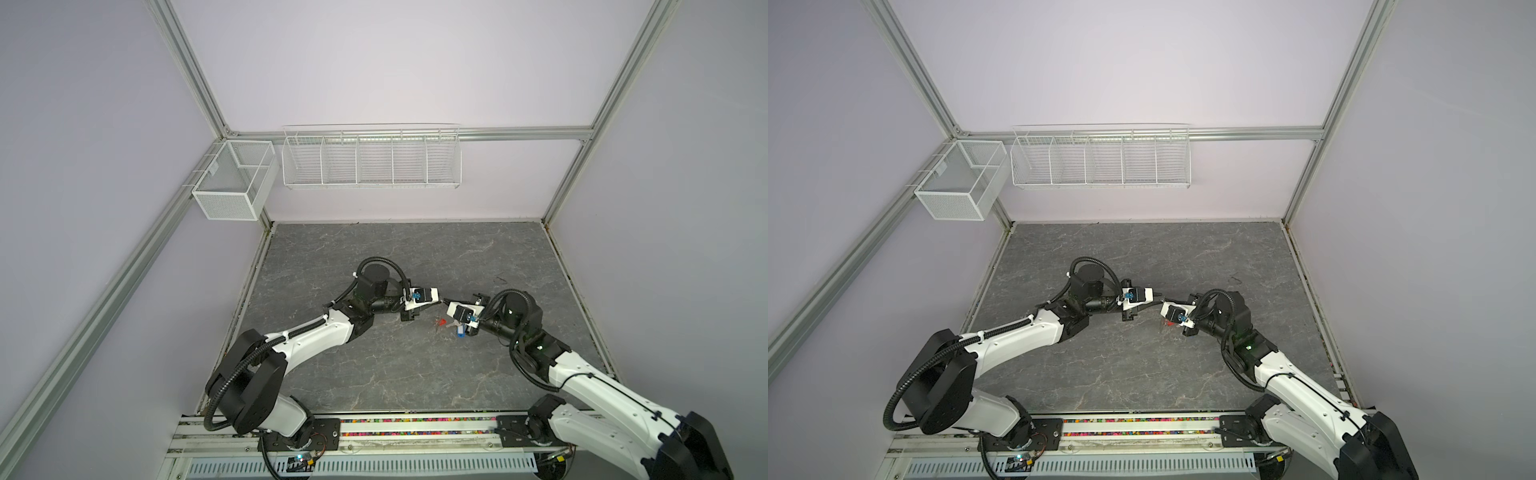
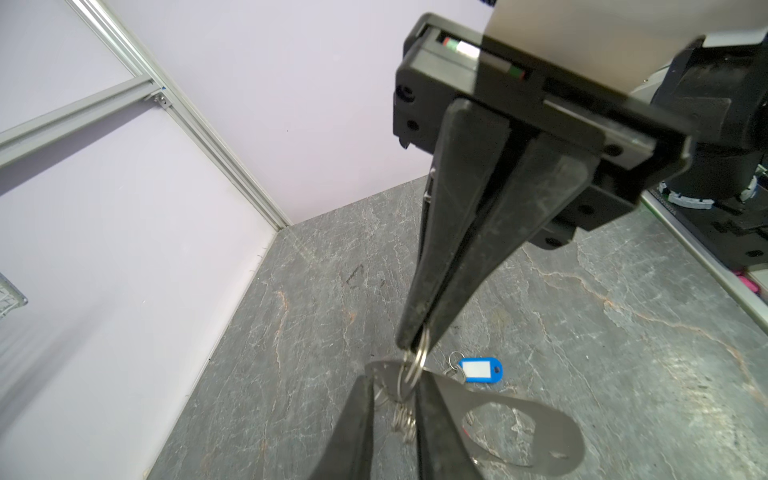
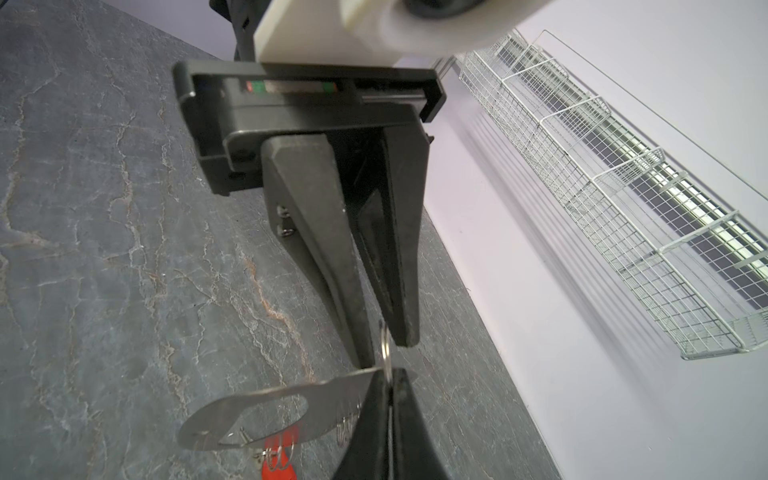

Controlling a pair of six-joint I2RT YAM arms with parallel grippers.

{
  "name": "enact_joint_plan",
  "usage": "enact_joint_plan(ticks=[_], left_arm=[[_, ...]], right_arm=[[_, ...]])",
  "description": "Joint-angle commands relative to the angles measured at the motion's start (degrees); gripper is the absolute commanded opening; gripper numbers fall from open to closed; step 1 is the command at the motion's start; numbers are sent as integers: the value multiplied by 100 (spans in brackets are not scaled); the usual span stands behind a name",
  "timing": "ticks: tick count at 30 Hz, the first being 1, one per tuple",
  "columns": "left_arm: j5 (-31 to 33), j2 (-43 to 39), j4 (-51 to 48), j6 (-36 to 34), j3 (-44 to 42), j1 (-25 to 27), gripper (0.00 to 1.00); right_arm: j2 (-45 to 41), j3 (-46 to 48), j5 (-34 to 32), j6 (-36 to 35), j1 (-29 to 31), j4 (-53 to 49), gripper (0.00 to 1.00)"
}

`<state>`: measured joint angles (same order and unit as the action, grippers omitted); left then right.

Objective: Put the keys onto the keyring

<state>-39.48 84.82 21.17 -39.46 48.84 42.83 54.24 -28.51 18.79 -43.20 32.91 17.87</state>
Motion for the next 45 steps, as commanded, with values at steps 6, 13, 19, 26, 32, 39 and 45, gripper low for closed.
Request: enact_joint_plan(ticks=[6, 13, 19, 26, 32, 39, 45], left_arm=[[-129, -168, -40, -41, -42, 35, 16], [-235, -174, -146, -80, 70, 49, 2], [185, -293, -1546, -772, 524, 120, 0], [976, -120, -4176, -1418, 1759, 124, 0], [1004, 165, -4946, -1355, 2355, 129, 0], [1091, 444, -5316, -1119, 2736, 155, 0], [1287, 614, -5463, -908, 2915, 199, 0]], right_arm=[[-37, 97, -5, 180, 43, 279, 7], [49, 69, 57, 249, 42, 287, 8], [75, 55, -482, 528, 27, 245, 32], [-176, 126, -639, 1098, -140, 164, 40], [54, 201, -168, 1554, -192, 644, 38], [441, 258, 75, 1788, -132, 1111, 33], [534, 257, 255, 1725, -118, 1107, 31]])
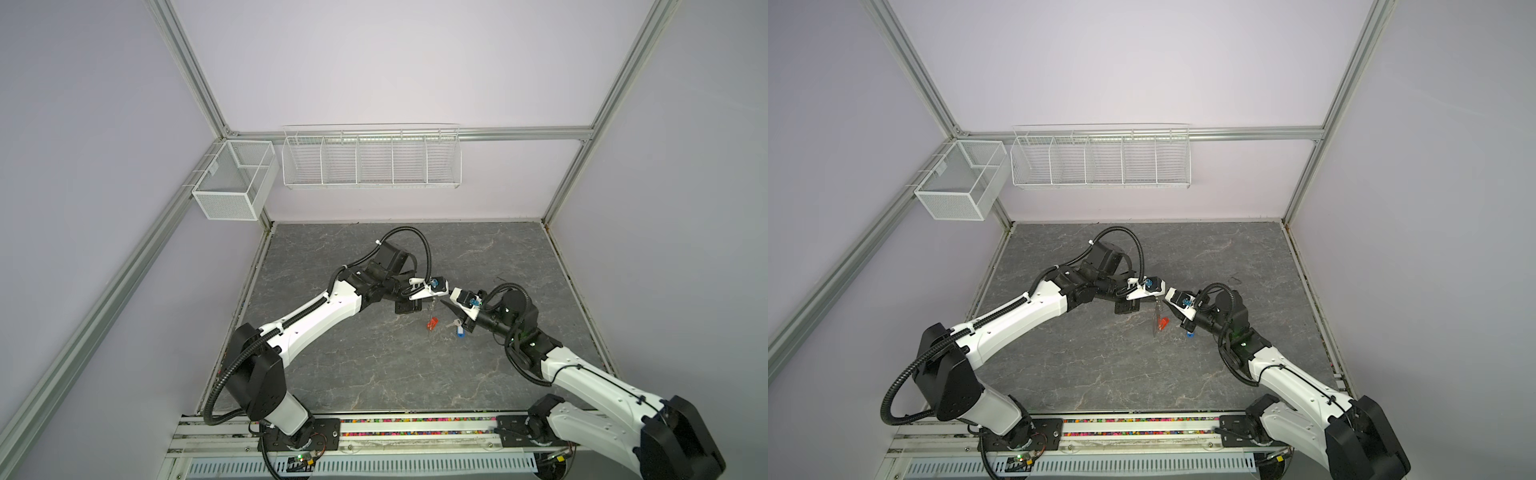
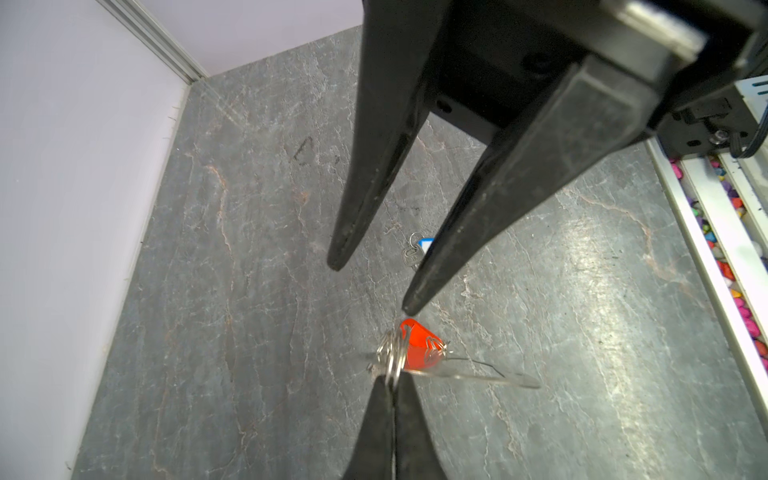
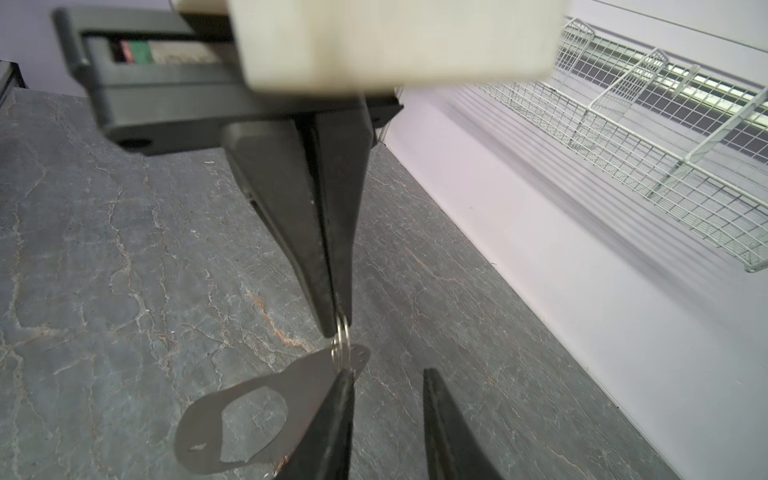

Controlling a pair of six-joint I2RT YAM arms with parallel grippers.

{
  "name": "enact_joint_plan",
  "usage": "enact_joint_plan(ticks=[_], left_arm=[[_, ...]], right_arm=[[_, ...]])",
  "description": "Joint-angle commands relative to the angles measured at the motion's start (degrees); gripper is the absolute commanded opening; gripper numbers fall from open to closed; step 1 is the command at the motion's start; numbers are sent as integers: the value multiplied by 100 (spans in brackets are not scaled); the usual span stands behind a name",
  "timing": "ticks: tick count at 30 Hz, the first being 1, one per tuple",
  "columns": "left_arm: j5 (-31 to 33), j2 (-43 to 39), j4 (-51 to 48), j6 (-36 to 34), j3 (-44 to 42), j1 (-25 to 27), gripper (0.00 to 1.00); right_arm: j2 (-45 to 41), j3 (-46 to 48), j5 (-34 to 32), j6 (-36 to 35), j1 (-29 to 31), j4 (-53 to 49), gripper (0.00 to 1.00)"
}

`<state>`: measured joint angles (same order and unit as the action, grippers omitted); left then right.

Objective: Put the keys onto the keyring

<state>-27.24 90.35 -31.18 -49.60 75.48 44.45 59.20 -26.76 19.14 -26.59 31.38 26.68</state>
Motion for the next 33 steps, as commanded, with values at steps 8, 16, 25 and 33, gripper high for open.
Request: enact_joint_plan(ticks=[8, 16, 25, 33], left_arm=[[86, 219, -251, 391, 403, 47, 0], [7, 220, -253, 421, 401, 58, 0], [9, 272, -231, 444, 423, 102, 0], [30, 317, -240, 426, 450, 143, 0]], right_arm=[[107, 32, 364, -25, 44, -33, 28], [289, -41, 109, 68, 52, -53, 24], [439, -90, 169, 206, 64, 114, 22], [587, -85, 191, 461, 70, 422, 21]])
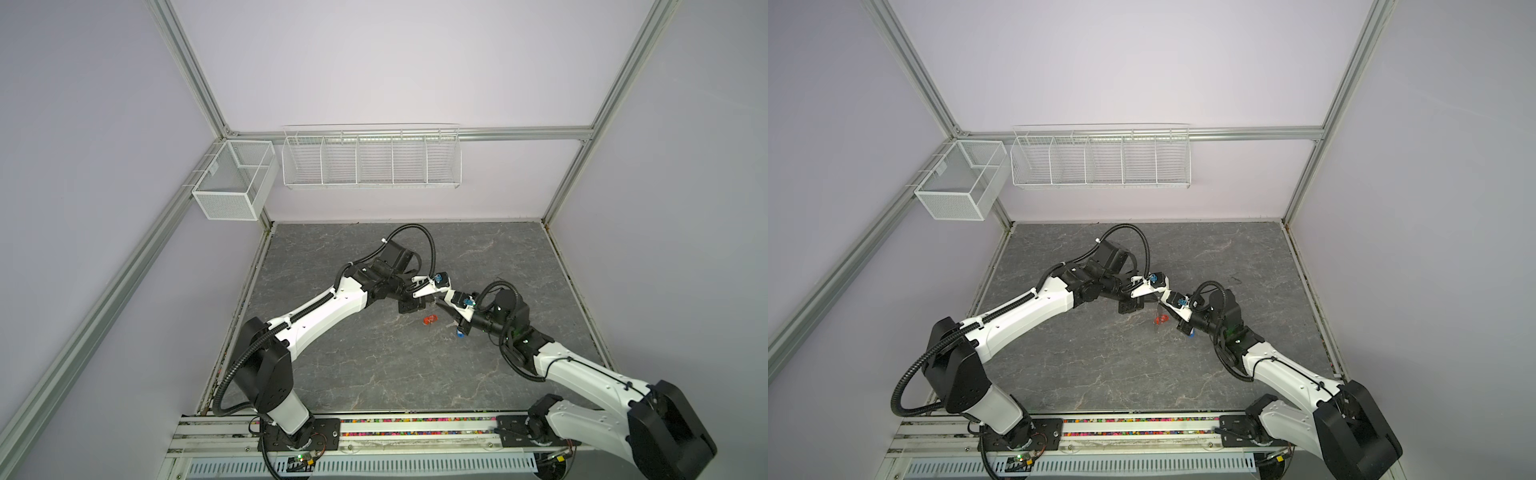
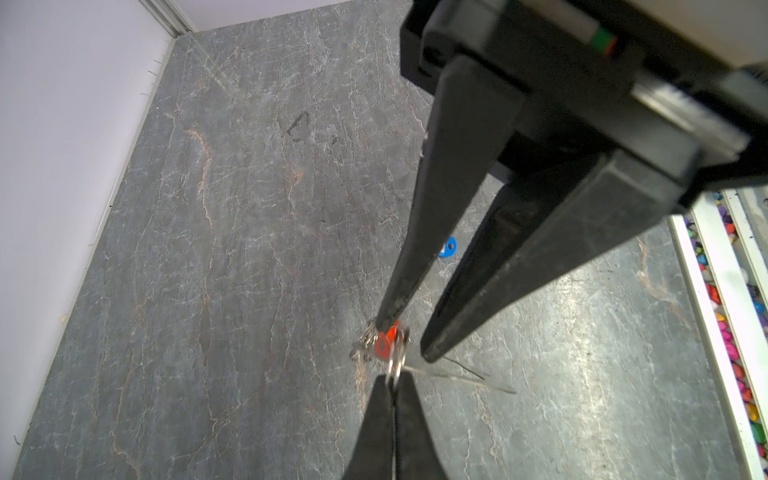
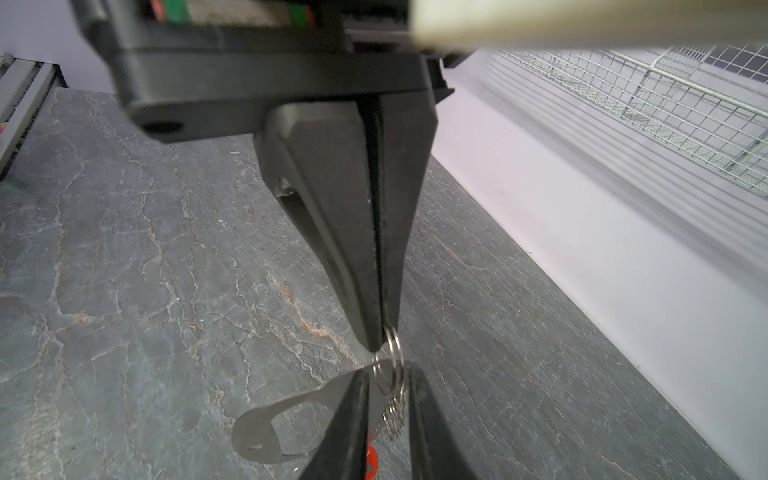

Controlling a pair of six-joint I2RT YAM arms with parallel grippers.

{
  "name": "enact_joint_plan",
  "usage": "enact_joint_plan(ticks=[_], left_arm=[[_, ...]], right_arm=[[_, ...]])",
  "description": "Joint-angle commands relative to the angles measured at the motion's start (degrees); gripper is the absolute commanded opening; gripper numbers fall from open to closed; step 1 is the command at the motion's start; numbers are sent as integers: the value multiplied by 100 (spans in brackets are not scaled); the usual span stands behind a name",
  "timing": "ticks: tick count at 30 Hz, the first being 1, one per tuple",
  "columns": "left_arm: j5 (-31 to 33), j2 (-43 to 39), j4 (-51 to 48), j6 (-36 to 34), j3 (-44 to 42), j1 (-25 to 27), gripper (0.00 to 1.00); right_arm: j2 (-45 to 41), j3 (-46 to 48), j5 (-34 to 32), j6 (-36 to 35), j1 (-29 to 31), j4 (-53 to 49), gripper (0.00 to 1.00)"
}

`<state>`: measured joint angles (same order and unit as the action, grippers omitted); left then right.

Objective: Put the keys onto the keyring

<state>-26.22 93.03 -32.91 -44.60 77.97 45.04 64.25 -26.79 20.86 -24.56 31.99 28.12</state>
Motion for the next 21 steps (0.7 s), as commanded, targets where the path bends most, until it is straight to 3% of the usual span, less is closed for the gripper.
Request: enact_joint_plan(ticks=[1, 7, 10, 12, 14, 21], left_arm=[[-75, 54, -75, -75, 209, 92, 0], [-79, 50, -59, -84, 209, 101, 0], [-134, 3, 98, -84, 126, 94, 0], [24, -60, 285, 116, -2, 93, 23], [-59, -184, 686, 333, -294, -51, 32], [-1110, -621, 2909, 1124, -1846, -687, 33]], right_arm=[[103, -82, 23, 295, 9, 326, 20], [149, -78, -34, 347, 11, 333, 8], [164, -114, -68, 312, 10, 186, 7], [154, -62, -97, 367, 5, 296, 7], [176, -33, -59, 421, -2, 362, 7], [295, 193, 95, 684, -48, 976, 7]])
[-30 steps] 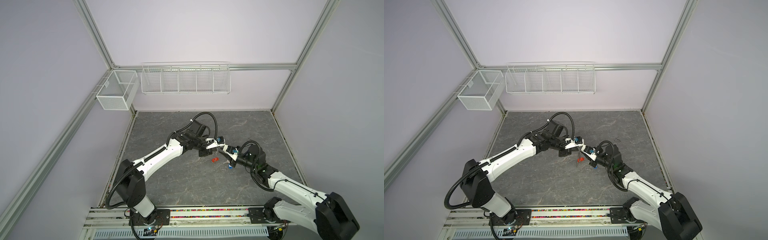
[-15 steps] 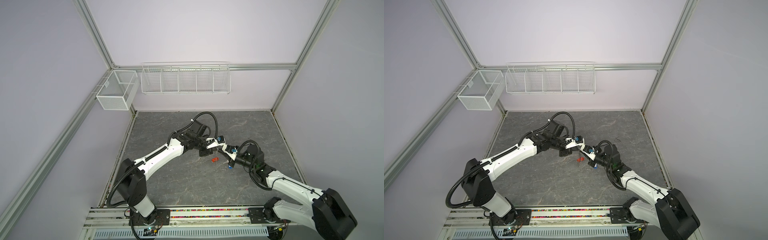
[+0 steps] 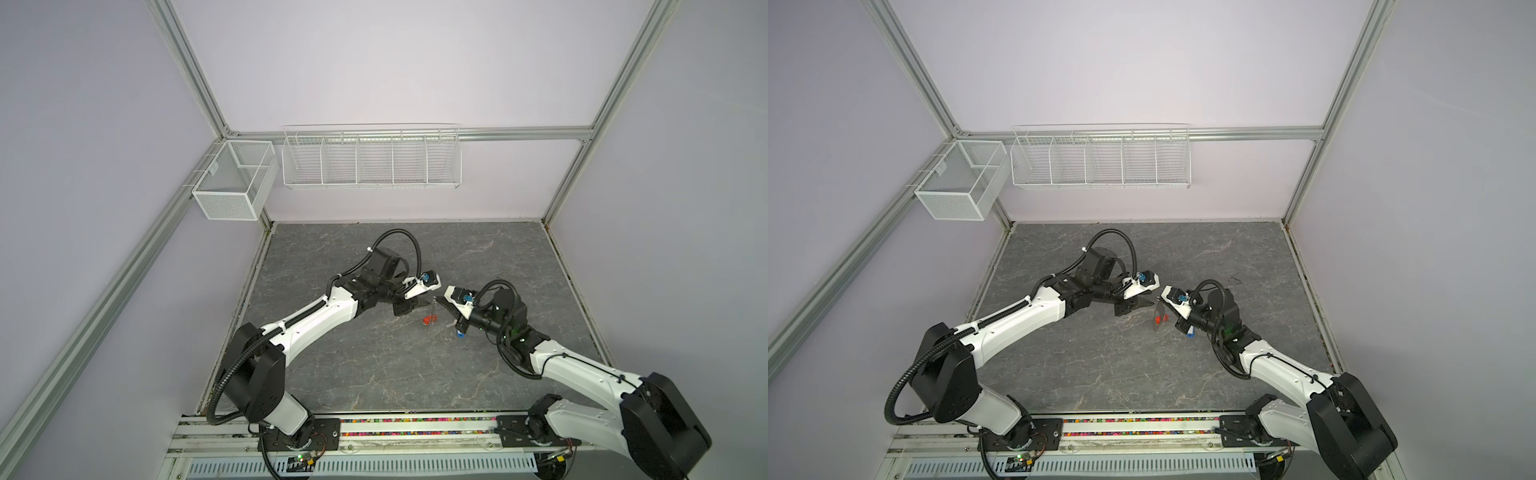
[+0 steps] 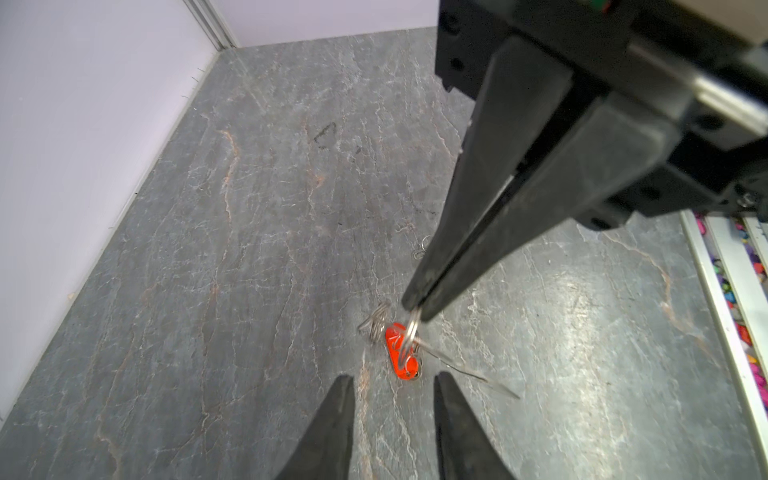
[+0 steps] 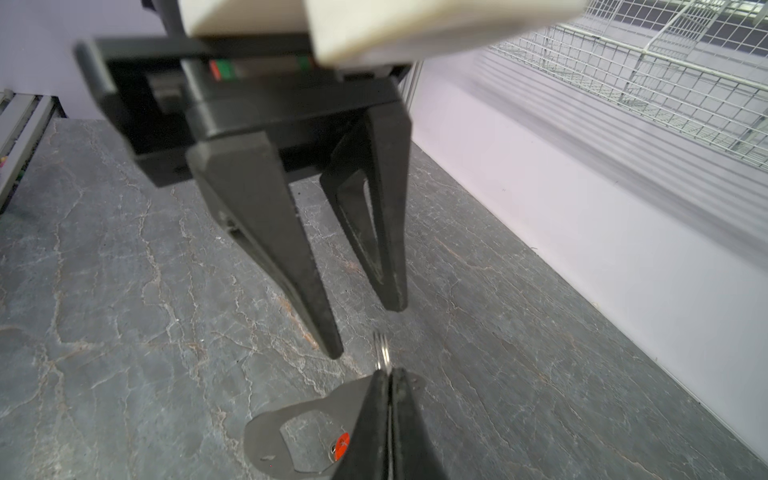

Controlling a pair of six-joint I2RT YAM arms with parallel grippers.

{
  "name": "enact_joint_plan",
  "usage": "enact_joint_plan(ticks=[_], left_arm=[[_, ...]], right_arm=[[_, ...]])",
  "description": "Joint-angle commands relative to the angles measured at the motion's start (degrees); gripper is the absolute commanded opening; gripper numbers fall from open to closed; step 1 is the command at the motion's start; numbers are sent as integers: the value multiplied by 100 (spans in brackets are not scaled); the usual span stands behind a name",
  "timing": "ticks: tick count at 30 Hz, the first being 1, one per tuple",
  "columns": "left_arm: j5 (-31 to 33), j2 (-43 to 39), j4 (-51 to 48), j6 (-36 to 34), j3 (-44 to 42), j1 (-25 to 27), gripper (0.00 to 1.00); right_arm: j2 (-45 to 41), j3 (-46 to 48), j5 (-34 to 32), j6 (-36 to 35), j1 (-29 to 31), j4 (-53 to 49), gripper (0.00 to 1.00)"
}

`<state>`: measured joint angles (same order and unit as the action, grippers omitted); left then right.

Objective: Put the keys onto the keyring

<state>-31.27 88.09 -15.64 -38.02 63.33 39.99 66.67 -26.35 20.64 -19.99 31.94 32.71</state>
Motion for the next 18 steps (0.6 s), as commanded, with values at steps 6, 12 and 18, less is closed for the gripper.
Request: enact_joint_plan(ticks=[6, 12, 18], left_arm=[[-1188, -87, 2496, 893, -1044, -307, 33], [-1662, 197, 3634, 1392, -1402, -334, 32], [-1919, 457, 4504, 1943, -1537, -334, 31]], right_arm=[[148, 235, 317, 390, -99, 899, 7], [244, 271, 567, 595, -162, 1295, 7], [335, 235, 828, 637, -189, 1279, 7]])
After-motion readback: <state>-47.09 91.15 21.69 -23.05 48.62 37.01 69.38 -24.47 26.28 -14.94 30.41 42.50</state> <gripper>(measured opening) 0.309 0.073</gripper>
